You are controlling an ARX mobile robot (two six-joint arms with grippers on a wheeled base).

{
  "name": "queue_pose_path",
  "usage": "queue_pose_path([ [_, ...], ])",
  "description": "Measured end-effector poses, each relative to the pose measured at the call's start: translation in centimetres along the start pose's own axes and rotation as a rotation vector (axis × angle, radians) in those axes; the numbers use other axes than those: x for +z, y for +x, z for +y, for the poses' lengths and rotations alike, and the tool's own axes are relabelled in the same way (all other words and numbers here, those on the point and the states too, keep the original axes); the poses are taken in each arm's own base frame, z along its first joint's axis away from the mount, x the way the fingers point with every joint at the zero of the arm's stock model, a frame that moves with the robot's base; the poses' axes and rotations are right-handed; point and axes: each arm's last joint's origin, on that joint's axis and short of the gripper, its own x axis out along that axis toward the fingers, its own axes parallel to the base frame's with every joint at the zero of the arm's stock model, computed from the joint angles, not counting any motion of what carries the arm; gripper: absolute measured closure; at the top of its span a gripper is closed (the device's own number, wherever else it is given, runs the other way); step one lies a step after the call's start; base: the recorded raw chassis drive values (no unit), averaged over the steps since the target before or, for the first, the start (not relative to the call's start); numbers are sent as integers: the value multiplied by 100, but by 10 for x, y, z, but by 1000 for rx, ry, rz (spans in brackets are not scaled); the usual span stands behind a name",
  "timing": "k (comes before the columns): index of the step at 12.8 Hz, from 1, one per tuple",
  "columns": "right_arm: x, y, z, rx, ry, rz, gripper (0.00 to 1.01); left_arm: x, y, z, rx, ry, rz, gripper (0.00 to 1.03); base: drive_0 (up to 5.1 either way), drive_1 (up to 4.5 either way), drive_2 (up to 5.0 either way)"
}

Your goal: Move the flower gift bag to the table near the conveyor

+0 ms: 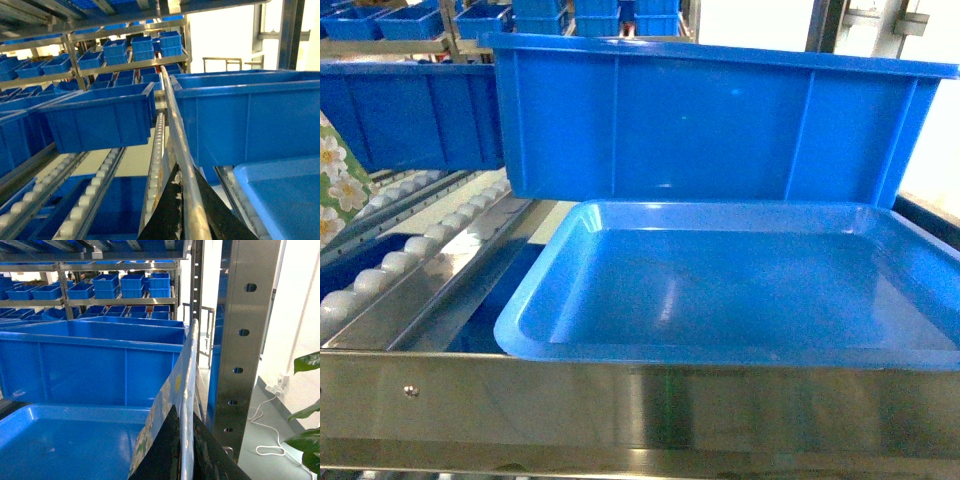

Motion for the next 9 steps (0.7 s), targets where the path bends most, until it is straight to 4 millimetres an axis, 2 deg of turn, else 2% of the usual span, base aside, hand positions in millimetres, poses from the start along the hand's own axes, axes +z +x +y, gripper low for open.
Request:
queue_pose_path([
  [5,0,0,0,-4,0,0,98,-1,1,0,2,1,5,101,0,0,0],
  [9,0,0,0,-4,0,-1,98,-1,1,0,2,1,3,101,-493,244,244],
])
